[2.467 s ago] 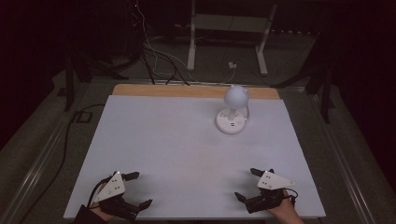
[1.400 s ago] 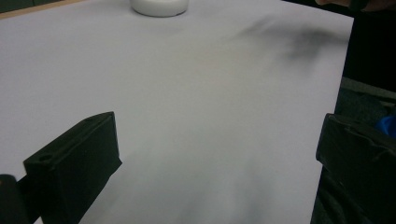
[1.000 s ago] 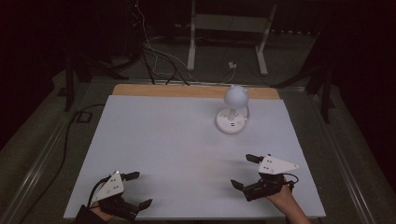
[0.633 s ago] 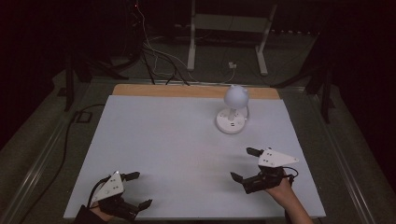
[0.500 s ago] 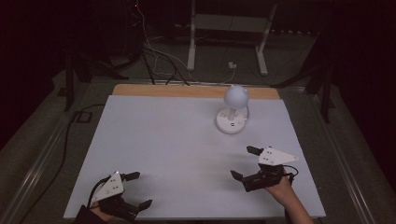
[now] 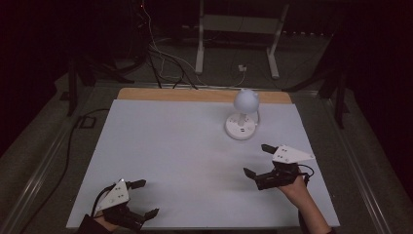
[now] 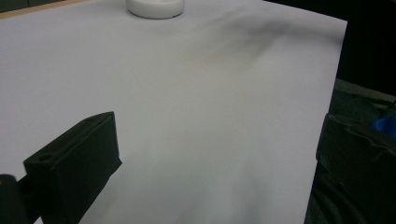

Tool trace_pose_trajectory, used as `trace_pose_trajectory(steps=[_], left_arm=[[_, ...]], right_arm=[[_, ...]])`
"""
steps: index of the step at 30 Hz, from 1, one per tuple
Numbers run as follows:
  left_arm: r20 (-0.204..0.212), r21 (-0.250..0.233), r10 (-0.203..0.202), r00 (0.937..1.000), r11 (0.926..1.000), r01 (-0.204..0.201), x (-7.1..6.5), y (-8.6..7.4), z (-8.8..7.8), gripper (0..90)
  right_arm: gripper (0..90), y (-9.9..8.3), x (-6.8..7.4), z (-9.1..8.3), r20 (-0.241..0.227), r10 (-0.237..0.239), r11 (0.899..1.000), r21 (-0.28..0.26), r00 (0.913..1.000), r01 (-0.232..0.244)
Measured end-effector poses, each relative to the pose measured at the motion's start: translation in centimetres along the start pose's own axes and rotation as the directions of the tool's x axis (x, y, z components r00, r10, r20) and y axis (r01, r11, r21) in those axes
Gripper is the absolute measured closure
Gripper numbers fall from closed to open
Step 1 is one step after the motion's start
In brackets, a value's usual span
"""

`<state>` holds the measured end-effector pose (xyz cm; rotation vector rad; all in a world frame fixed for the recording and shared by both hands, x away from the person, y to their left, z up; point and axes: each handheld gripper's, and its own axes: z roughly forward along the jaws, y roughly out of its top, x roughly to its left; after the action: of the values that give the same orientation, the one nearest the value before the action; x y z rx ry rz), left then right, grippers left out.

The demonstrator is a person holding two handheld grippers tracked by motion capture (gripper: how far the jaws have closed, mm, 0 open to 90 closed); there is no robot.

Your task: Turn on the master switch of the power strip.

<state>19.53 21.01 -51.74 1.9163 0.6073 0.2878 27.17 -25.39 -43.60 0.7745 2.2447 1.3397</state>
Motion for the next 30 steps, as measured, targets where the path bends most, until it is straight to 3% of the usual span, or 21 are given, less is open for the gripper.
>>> trace_pose_trajectory(steps=[22,30], left_arm=[[-0.002,-0.007,-0.005,1.0,1.0,0.004,0.0,0.0,-0.1,0.0],[0.003,-0.007,-0.011,0.9999,0.9999,0.011,0.0,0.0,0.0,0.0]], right_arm=[[0.0,1.9,-2.9,0.6,0.083,0.015,1.0,-0.002,0.9965,-0.014],[0.0,2.2,-4.0,1.3,0.128,0.035,0.999,-0.005,0.9912,-0.034]])
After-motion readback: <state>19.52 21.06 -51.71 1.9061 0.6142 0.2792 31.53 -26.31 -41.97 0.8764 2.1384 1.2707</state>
